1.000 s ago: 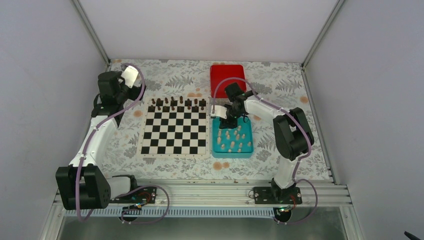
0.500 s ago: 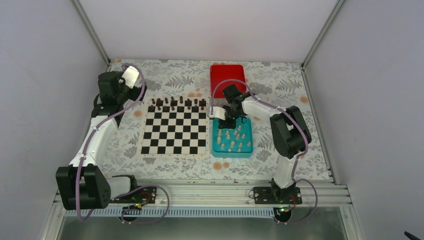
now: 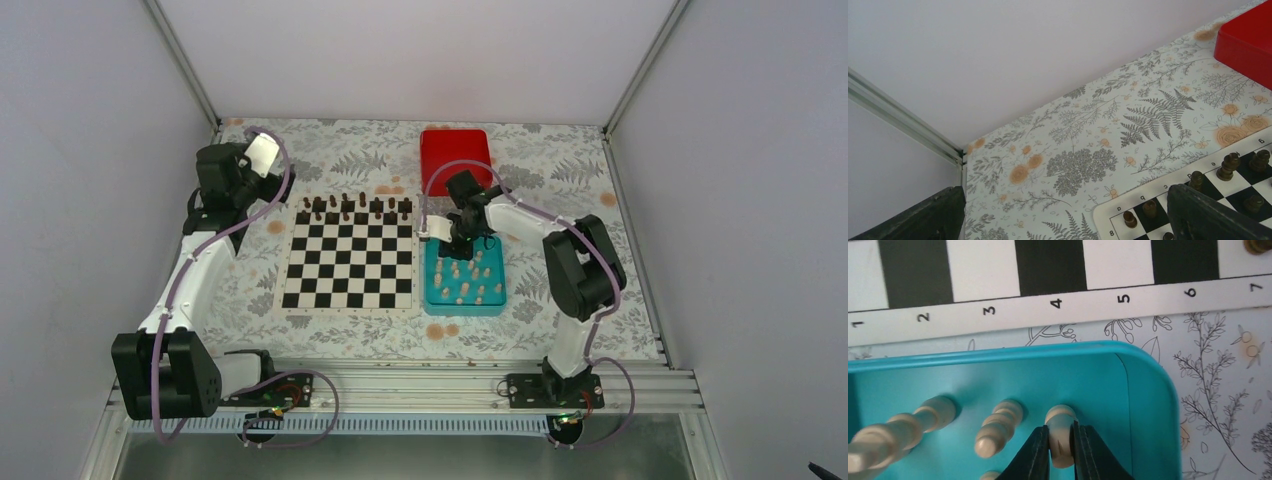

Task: Set up the chess pieces on the board
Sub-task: Pick up the chess piece from the storage box, then place the chess piece on the chessboard.

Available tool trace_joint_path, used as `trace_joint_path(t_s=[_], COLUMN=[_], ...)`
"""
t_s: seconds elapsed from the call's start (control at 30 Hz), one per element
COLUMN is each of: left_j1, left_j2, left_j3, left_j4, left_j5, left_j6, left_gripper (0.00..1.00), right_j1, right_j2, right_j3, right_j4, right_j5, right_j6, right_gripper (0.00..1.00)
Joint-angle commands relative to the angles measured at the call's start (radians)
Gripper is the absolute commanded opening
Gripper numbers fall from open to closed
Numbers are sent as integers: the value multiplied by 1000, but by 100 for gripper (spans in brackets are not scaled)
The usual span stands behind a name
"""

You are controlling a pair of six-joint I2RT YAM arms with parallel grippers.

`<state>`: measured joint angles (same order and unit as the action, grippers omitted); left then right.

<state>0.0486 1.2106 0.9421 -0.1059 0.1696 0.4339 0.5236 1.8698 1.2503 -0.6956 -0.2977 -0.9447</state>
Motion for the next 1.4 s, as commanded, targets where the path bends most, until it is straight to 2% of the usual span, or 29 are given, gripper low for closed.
trace_joint_path(t_s=[0.0,0.27,0.4,0.63,0.83,1.37], left_j1=[5,6,6,12,20,23], left_j2=[-17,-24,-26,-34,-26,-5], left_j3=[-15,11,15,5,5,-15], left_j4=[7,-3,-3,6,13,46], left_j5=[20,18,18,0,-5,0], left_j6=[8,11,7,14,18,2], left_gripper=[100,100,100,100,100,100], right_j1=[15,64,148,305,362,420], right_j2=[-85,-152,-143,-64,-9,49], right_j3=[45,180,237,266,230,121], right_j4=[-50,-187,-228,-207,-170,-61], right_j5=[-20,43,49,47,27,-38], right_j6=[14,24,41,67,67,83], right_gripper=[10,9,9,9,9,10])
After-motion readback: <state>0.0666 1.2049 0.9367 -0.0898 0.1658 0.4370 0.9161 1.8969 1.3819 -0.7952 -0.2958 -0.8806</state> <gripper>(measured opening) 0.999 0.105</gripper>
